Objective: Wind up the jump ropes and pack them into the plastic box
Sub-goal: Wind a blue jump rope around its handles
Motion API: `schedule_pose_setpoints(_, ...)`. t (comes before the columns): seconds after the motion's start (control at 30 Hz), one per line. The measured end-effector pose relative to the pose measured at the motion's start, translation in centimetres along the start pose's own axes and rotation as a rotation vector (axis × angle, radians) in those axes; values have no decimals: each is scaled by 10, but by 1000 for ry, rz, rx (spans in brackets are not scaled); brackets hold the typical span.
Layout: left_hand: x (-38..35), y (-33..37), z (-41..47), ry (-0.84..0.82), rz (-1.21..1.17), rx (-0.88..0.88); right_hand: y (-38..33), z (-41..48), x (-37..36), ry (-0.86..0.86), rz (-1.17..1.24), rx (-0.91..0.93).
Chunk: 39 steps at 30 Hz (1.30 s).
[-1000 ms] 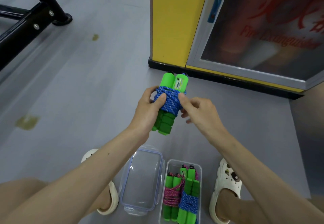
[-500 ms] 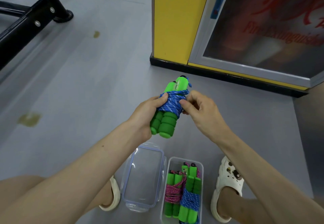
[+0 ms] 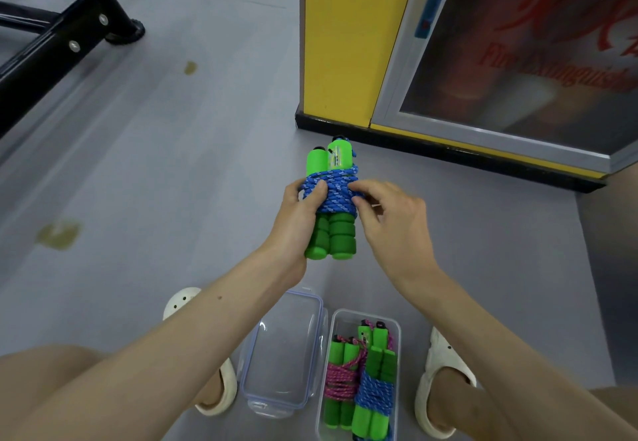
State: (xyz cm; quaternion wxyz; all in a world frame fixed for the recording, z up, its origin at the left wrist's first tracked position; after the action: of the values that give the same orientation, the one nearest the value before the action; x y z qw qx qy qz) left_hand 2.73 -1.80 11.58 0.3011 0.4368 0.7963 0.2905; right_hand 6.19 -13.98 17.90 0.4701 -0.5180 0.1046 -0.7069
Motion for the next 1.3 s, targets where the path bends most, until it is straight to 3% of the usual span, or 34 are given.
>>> schedule_pose_setpoints(0.23,-5,-1,-3,-30,123,-47,-8,-3,-2,-80,-427,121)
schedule_pose_setpoints(0.37,-9,0,-7,-38,170,-91,-6,-6,0,-75,-357,91)
schedule_pose_setpoints(0.57,-16,-8,-10,-34,19,-53,7,-8,8,65,-35,-218)
schedule_pose_setpoints(0.8,-31,-24,-10,-54,-206,23,18,-11,18,254,37,-392)
schedule_pose_setpoints(0.9,-40,-31,-8,-56,-266,43,19,-12,20,296,-6,-372)
schedule_pose_setpoints(1.13,-49,-40,-2,-57,-332,100,22,-12,18,277,-67,-321)
schedule_pose_setpoints(1.3,-49,-49,-2,-52,-403,134,29,-7,9,105,-52,-343)
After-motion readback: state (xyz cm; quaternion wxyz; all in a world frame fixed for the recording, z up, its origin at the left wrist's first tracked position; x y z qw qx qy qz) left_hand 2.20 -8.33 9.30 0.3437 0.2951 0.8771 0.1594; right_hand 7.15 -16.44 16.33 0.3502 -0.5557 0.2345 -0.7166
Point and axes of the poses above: each hand's wrist, its own z-axis towards the middle knuckle, its own x-axis out of the back of the hand, y = z × x, the point moved 8 cm from there along z, towards the middle knuckle, and after that the axes turned 7 degrees about x, right-handed, at the moved point
